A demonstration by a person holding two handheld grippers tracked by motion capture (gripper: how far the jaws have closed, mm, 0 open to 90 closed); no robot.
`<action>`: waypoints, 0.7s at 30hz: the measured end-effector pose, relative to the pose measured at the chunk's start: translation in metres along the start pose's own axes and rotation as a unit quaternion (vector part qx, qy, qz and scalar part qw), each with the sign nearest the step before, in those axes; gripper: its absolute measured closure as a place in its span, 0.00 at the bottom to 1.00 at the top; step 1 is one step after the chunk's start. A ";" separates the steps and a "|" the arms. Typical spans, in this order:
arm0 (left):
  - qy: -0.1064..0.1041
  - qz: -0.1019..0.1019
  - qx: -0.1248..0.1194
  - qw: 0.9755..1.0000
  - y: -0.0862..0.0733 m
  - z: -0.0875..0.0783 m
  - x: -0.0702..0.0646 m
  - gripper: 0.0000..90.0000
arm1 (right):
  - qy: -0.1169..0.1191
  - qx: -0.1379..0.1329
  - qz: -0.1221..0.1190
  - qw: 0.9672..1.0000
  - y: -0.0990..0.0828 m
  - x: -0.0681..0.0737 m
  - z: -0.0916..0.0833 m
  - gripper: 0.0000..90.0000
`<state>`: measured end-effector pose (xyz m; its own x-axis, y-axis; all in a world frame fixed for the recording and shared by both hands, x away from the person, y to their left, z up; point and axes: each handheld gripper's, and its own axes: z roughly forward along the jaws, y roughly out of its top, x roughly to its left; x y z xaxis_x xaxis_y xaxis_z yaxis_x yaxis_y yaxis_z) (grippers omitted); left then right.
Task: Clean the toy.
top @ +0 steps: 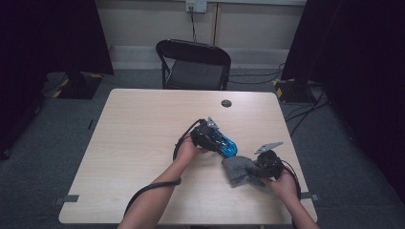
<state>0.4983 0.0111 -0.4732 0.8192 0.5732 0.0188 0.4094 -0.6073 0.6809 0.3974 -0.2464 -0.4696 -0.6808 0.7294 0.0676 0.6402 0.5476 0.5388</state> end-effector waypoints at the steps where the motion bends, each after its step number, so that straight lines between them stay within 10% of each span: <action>1: 0.000 0.000 0.000 1.000 0.000 0.000 0.000 0.36 | -0.002 0.000 0.001 1.000 0.000 -0.002 0.000 0.74; 21: 0.001 -0.001 0.001 1.000 0.000 0.000 -0.001 0.36 | -0.042 0.004 0.023 0.999 0.006 -0.037 0.001 0.74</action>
<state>0.4974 0.0111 -0.4730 0.8172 0.5760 0.0189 0.4118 -0.6064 0.6802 0.4266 -0.2699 -0.4698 -0.6188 0.7853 0.0215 0.6726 0.5155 0.5308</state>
